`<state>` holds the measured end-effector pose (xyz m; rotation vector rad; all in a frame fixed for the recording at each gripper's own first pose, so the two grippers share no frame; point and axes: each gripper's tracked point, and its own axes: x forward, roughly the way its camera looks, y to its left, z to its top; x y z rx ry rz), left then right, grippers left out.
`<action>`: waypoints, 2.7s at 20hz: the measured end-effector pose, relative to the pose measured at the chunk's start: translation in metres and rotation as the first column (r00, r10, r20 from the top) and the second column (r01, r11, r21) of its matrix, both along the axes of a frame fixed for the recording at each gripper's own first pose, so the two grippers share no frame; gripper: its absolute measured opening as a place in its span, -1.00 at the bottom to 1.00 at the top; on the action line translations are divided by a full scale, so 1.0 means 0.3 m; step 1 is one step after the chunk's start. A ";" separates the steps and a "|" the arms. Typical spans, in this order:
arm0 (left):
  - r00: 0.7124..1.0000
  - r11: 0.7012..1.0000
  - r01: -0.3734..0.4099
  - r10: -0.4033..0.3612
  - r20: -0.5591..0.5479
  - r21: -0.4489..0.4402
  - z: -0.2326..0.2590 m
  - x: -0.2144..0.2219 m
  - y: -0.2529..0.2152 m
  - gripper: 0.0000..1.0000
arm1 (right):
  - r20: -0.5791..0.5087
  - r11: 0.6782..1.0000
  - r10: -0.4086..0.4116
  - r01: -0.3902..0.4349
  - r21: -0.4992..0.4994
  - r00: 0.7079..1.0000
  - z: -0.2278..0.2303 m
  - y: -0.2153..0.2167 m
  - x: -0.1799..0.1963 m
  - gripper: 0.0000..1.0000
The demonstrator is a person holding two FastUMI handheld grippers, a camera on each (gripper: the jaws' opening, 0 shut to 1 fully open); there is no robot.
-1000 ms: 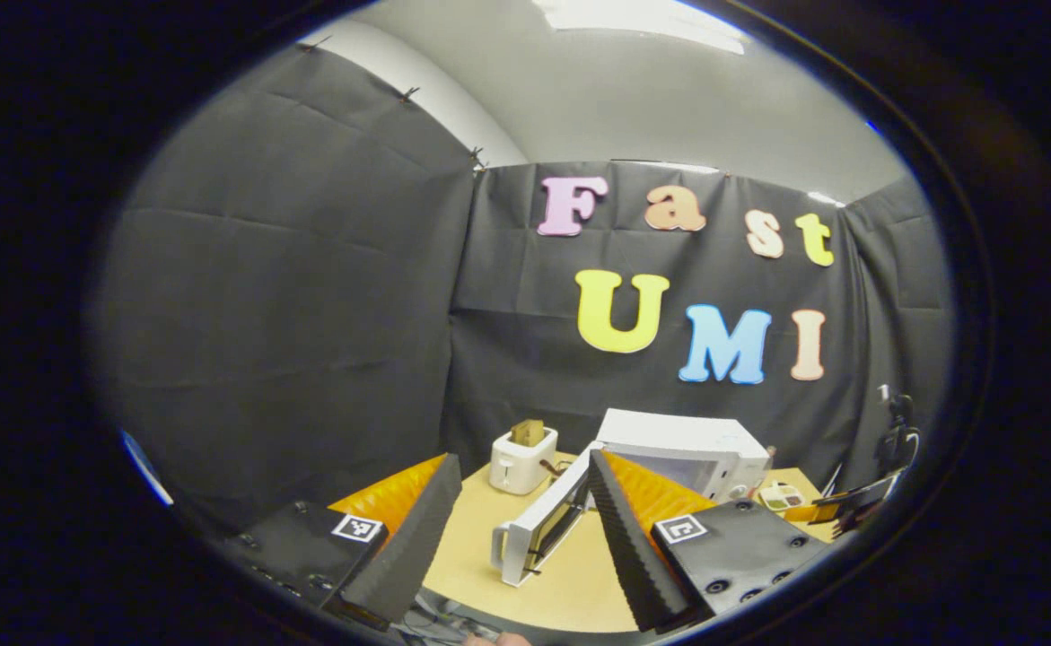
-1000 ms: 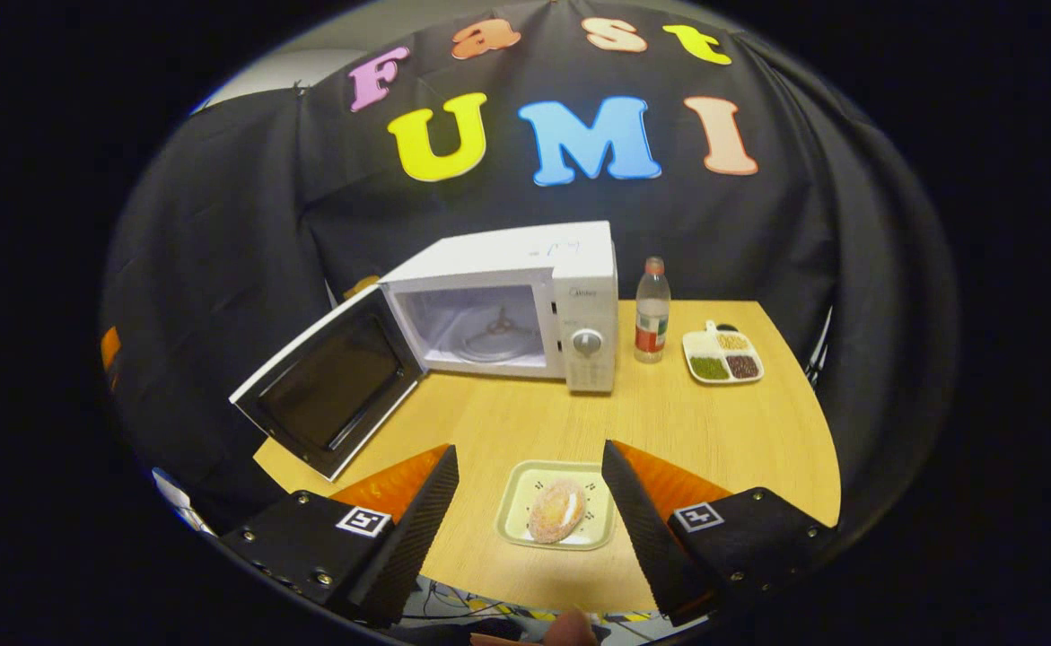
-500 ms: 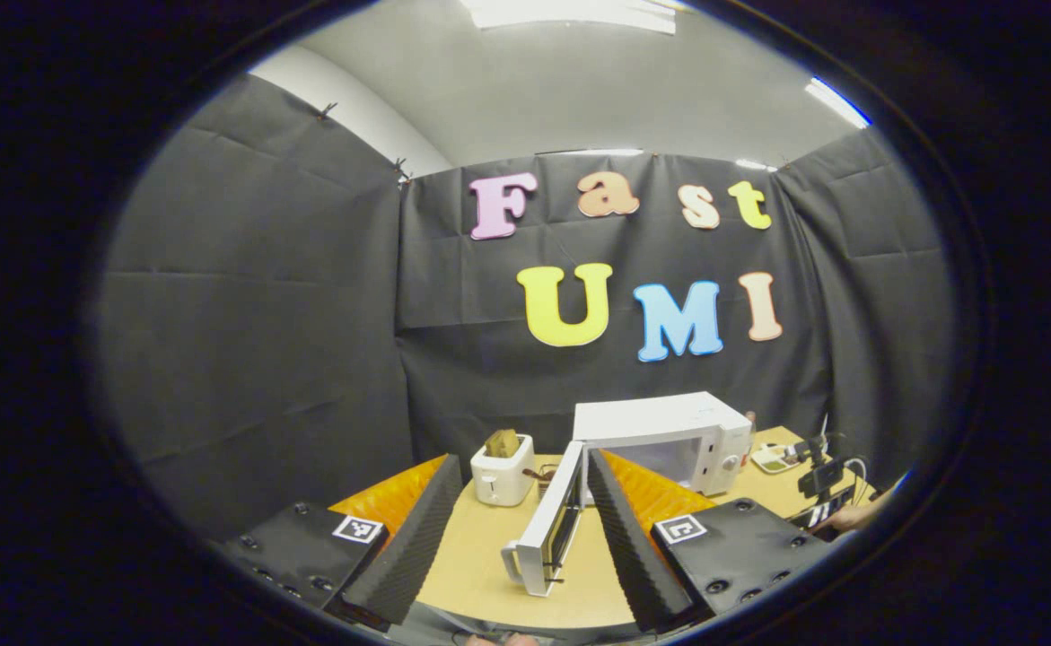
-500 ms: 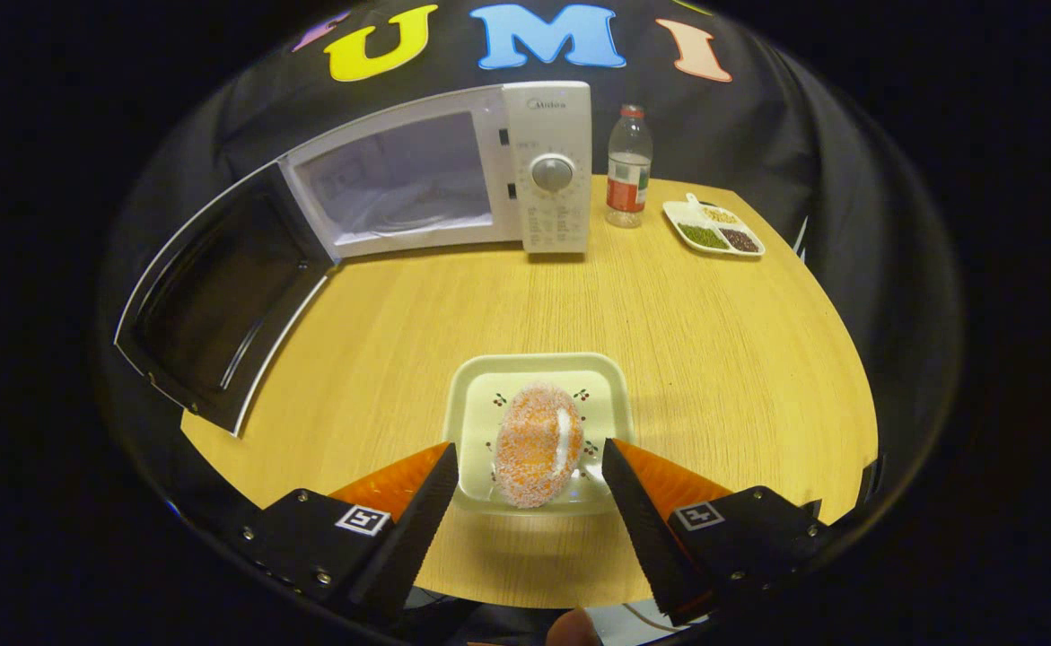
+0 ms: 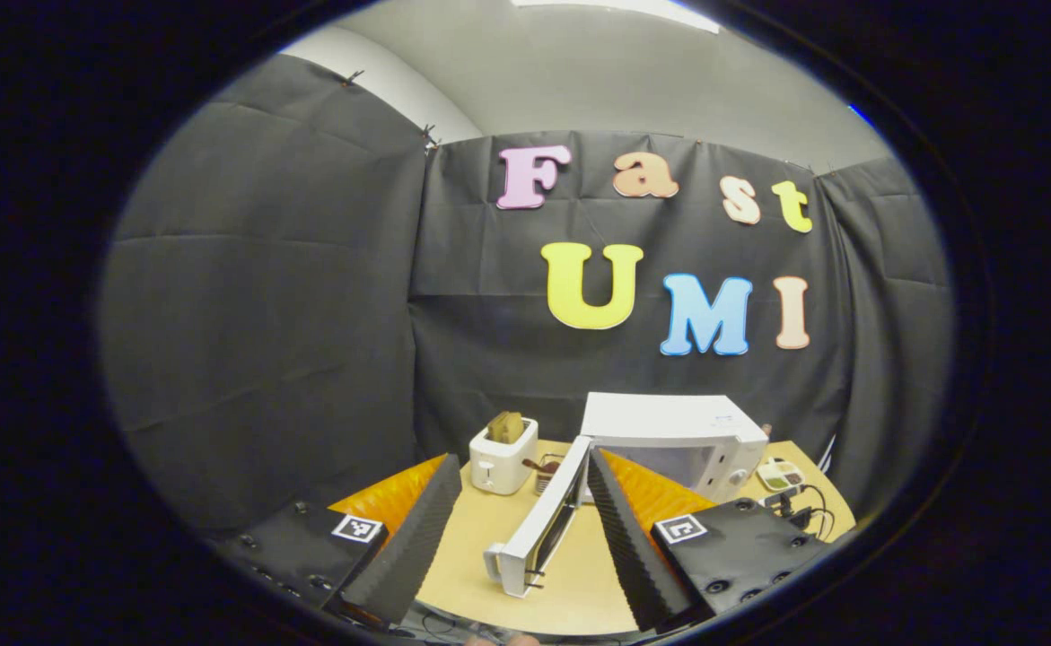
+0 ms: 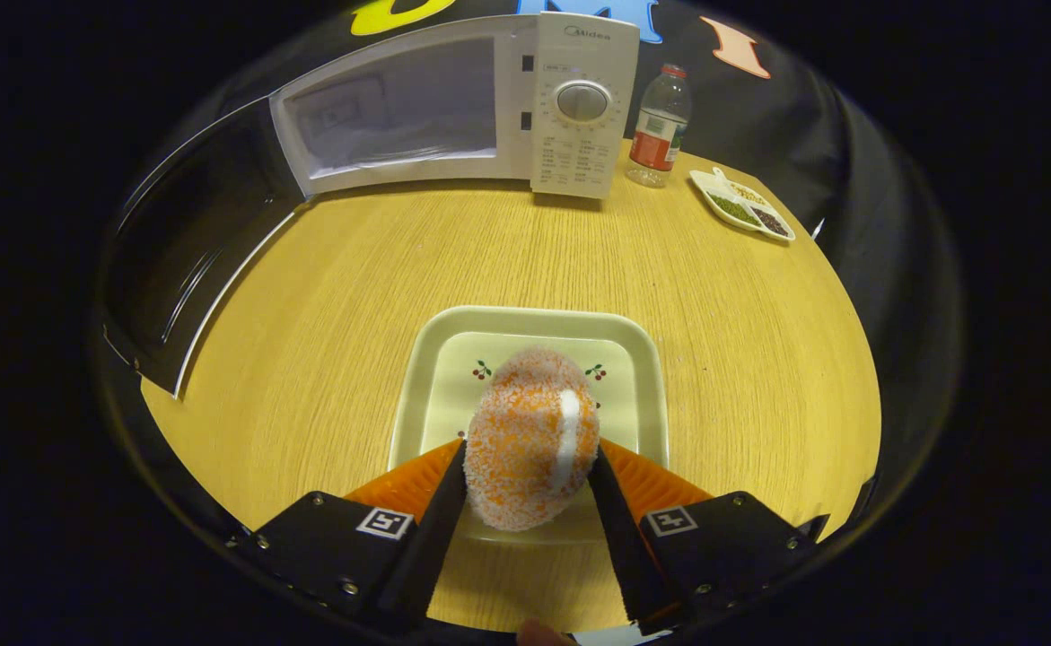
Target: Open the microwave oven with the left hand, put the food in, and close the microwave oven.
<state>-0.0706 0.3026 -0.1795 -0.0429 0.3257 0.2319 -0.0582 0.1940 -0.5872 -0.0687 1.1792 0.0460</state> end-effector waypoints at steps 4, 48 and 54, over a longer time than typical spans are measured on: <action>1.000 1.000 0.027 -0.027 -0.015 0.008 -0.010 0.052 -0.047 0.79 | -0.021 1.000 0.020 -0.020 0.017 1.000 -0.014 0.007 0.014 0.45; 0.955 0.988 -0.053 0.091 -0.282 0.142 -0.117 -0.060 0.061 0.89 | 0.076 0.526 -0.748 0.519 0.674 0.660 0.062 0.684 1.135 0.26; 0.952 0.993 -0.081 0.104 -0.287 0.090 -0.163 -0.069 0.086 0.87 | 0.171 0.511 -0.789 0.476 0.716 0.590 0.055 0.650 1.228 0.45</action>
